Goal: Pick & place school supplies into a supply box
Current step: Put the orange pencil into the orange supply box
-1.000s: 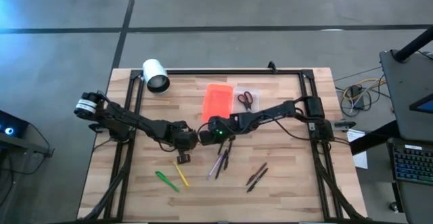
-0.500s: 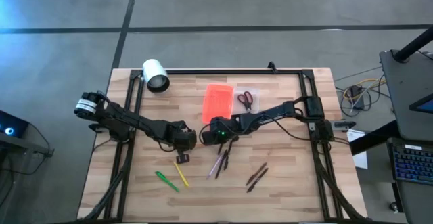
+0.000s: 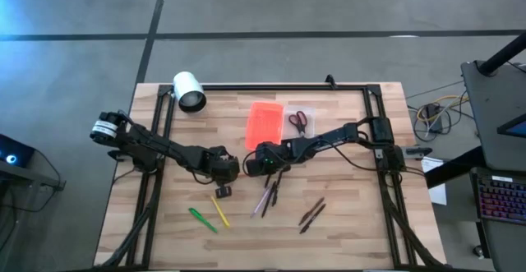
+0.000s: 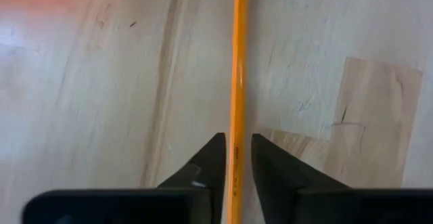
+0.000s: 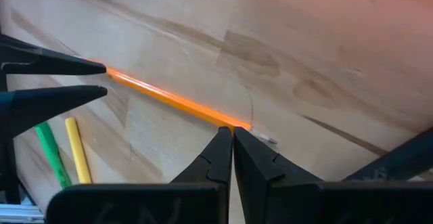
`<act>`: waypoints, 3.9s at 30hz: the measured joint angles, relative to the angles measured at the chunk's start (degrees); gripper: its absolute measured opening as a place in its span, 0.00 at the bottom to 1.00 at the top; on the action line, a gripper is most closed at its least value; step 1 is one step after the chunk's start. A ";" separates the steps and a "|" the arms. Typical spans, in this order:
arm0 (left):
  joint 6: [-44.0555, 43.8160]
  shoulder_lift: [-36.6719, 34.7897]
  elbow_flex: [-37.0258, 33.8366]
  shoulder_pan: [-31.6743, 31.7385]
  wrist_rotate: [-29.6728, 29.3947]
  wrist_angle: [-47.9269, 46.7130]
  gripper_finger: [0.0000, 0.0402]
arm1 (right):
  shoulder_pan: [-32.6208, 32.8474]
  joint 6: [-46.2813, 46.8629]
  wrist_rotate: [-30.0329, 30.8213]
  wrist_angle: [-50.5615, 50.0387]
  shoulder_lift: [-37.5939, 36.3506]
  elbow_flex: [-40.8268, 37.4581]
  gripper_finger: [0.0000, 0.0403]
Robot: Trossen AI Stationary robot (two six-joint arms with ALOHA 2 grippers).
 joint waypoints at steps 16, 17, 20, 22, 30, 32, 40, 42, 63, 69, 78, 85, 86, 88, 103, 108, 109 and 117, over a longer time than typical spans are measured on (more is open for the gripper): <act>-0.16 0.00 0.00 -0.02 -0.01 -0.54 0.19 | 0.00 -0.43 2.45 -0.07 -2.30 0.11 0.02; -0.13 0.00 0.00 -0.04 -0.02 -0.53 0.19 | -0.02 -0.48 2.92 -0.35 -2.73 0.21 0.02; -0.11 -0.02 0.00 -0.04 -0.02 -0.53 0.19 | 0.00 -1.12 3.16 -2.83 -3.12 0.24 0.02; -0.11 -0.04 0.00 -0.04 -0.02 -0.54 0.19 | 0.11 -1.26 2.34 -3.44 -2.43 0.07 0.02; -0.07 -0.07 0.00 -0.04 -0.02 -0.50 0.19 | 0.26 -0.66 1.02 -2.13 -0.62 -0.02 0.02; -0.07 -0.07 0.00 -0.04 -0.02 -0.48 0.19 | 0.20 -0.66 1.22 -1.86 -0.55 -0.02 0.02; -0.13 -0.07 0.00 -0.04 -0.02 -0.48 0.19 | 0.24 -1.26 1.78 -1.55 -0.55 -0.02 0.02; -0.15 -0.07 0.00 -0.04 -0.02 -0.48 0.19 | 0.24 -1.26 2.15 -1.52 -0.55 -0.02 0.02; -0.59 -0.08 0.01 -0.06 -0.01 -0.56 0.19 | 0.20 -2.04 2.93 -2.79 -0.42 -0.17 0.02; -0.53 -0.80 2.24 -0.07 -0.02 -2.48 0.19 | 0.15 -2.58 2.93 -3.00 -0.42 -0.47 0.02; -1.81 -2.73 3.00 0.11 0.00 -5.45 0.19 | 0.15 -2.94 2.97 -2.93 -0.39 -0.70 0.02; 1.60 -4.44 0.62 -0.40 -0.13 -5.62 0.19 | 0.15 -3.04 2.99 -2.76 -0.33 -0.72 0.02; 3.72 -5.51 0.14 -0.92 -1.10 -5.11 0.19 | 0.15 -3.04 2.99 -2.75 -0.31 -0.72 0.02; 6.87 -8.18 -0.88 -2.01 -3.87 -4.45 0.19 | 0.13 -3.16 2.96 -2.75 -0.31 -0.72 0.02; -4.30 -15.87 -6.27 -3.47 -4.23 -5.50 0.23 | 0.10 -3.58 2.90 -0.01 -0.13 -0.83 0.02; -4.66 -14.95 -6.23 -5.44 -2.93 -5.57 0.30 | 0.11 -3.26 2.90 0.09 -0.13 -0.83 0.02; -4.66 -14.97 -6.23 -5.73 -2.95 -5.44 0.31 | 0.11 -3.22 2.90 0.09 -0.13 -0.83 0.02; -4.80 -13.95 -6.62 -6.36 -1.80 -5.56 0.33 | 0.11 -3.19 2.73 0.20 -0.13 -0.83 0.02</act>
